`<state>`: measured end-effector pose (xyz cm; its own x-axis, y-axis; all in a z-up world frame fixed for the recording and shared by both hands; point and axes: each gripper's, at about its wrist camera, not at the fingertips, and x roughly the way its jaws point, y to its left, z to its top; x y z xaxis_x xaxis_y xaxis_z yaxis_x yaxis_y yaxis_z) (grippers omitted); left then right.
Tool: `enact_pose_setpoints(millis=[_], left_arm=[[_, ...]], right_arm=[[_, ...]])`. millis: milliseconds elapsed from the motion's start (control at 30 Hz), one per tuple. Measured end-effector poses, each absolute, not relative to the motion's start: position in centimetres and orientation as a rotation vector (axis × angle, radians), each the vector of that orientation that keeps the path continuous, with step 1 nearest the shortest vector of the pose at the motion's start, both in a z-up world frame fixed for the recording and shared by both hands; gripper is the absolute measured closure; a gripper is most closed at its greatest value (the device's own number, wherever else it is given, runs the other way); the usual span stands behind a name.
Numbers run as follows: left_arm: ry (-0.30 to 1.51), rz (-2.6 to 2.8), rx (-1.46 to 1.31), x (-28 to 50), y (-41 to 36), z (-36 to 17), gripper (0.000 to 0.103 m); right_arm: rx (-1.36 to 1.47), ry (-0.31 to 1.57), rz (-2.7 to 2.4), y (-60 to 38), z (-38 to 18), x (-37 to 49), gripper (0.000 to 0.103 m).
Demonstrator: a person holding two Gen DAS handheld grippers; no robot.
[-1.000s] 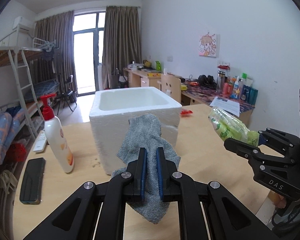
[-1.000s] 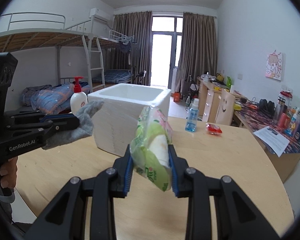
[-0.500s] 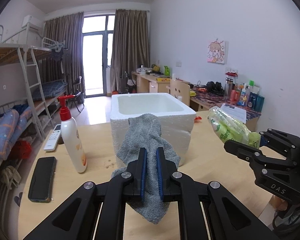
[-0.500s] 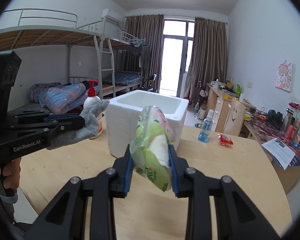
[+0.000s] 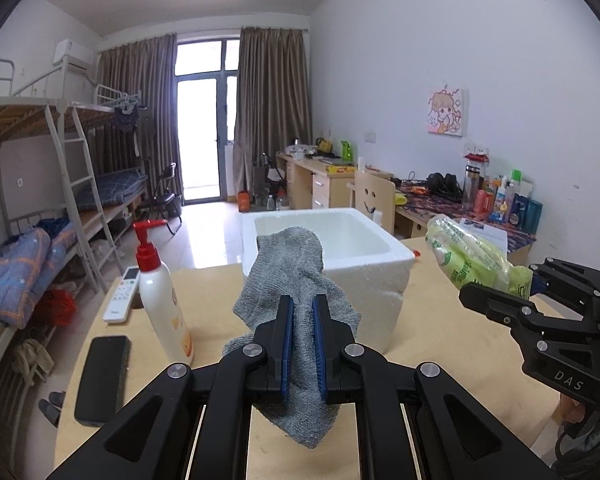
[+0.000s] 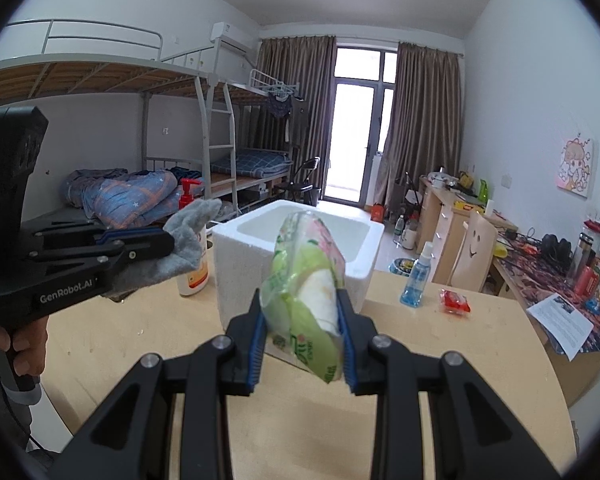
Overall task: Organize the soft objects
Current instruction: 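Lift and carry the grey sock and tissue pack over the foam box with both grippers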
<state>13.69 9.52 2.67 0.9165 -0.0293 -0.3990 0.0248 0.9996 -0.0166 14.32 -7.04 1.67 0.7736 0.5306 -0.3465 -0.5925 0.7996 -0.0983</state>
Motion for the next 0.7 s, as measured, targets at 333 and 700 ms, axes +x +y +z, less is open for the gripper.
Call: enact_pose_setpoints(millis=[333,700], left_arm=[[0.408,-0.001,-0.006,15.7,9.7,3.7,0.093],[0.395,0.011,0.006,17.8,10.0,4.3,0.093]], right_arm=[[-0.189,0.318,0.619,-6.6,2.8,15.9,0.067],[-0.172,0.331,0.614,-6.0,3.6,17.4,0.067]])
